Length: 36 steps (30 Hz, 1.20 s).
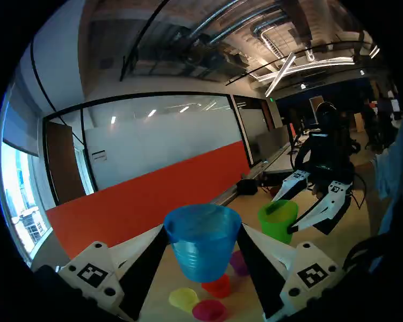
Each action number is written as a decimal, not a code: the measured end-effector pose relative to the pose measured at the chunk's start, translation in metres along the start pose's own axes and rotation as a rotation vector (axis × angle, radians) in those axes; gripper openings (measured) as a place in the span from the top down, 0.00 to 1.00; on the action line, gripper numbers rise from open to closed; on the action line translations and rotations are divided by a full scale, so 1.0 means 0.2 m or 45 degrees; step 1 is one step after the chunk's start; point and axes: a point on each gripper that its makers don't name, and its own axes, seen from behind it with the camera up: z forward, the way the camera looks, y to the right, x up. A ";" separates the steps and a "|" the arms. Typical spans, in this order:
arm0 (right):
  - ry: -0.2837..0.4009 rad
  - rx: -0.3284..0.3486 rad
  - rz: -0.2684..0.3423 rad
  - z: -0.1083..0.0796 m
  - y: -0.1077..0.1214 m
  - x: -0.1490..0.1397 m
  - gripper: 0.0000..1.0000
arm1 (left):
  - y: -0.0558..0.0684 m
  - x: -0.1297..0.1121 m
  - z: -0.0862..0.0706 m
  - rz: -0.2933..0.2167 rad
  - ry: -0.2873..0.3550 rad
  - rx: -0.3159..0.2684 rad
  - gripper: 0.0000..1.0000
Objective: Pour water
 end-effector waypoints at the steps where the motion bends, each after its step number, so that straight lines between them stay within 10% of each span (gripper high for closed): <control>1: 0.001 0.005 0.001 0.01 -0.01 0.00 0.09 | 0.00 0.00 0.00 0.011 0.001 0.003 0.14; 36: -0.026 0.130 -0.027 0.19 -0.16 -0.09 0.09 | -0.06 0.12 0.06 0.446 -0.001 0.086 0.14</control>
